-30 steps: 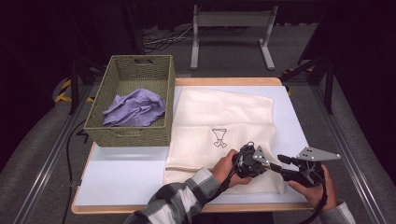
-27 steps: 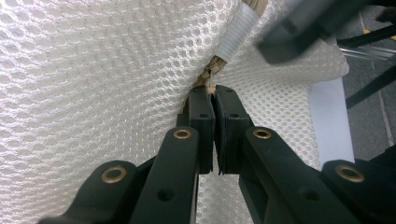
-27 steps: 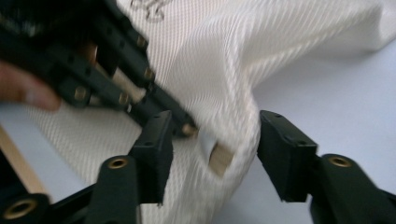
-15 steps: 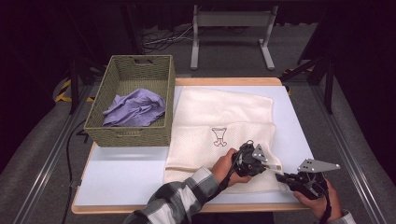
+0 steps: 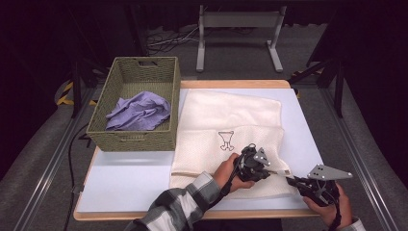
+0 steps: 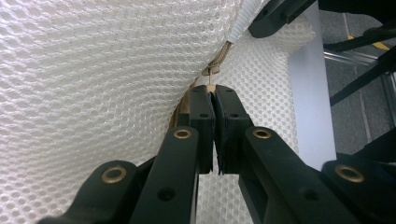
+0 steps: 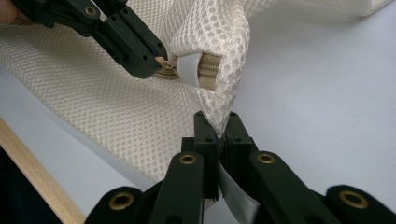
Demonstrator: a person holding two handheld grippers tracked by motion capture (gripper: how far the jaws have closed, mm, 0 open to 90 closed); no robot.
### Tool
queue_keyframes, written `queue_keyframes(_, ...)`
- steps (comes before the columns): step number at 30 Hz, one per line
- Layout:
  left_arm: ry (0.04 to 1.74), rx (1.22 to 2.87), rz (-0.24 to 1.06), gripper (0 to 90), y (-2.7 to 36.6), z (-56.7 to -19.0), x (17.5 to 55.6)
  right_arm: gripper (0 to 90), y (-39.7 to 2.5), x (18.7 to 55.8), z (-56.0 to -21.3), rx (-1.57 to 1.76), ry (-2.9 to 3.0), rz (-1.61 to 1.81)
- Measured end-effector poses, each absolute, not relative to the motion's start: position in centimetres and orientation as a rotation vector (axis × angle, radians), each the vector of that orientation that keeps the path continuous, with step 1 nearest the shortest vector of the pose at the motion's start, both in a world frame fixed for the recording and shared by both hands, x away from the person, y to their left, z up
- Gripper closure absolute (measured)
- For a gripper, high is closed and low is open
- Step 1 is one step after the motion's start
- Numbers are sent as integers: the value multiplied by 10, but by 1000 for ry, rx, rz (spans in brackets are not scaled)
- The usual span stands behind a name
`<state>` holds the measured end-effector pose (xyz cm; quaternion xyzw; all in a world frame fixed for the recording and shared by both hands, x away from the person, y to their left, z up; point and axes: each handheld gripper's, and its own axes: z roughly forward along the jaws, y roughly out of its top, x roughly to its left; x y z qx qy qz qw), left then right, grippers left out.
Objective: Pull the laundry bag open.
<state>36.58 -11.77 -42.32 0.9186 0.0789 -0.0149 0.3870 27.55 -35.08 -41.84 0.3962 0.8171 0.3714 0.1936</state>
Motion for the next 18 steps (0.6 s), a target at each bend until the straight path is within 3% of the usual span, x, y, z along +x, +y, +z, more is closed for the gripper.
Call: queue_keyframes(18, 220, 2372, -63, 872, -105, -433, 370, 873, -353, 270, -418, 1101, 2290, 1041)
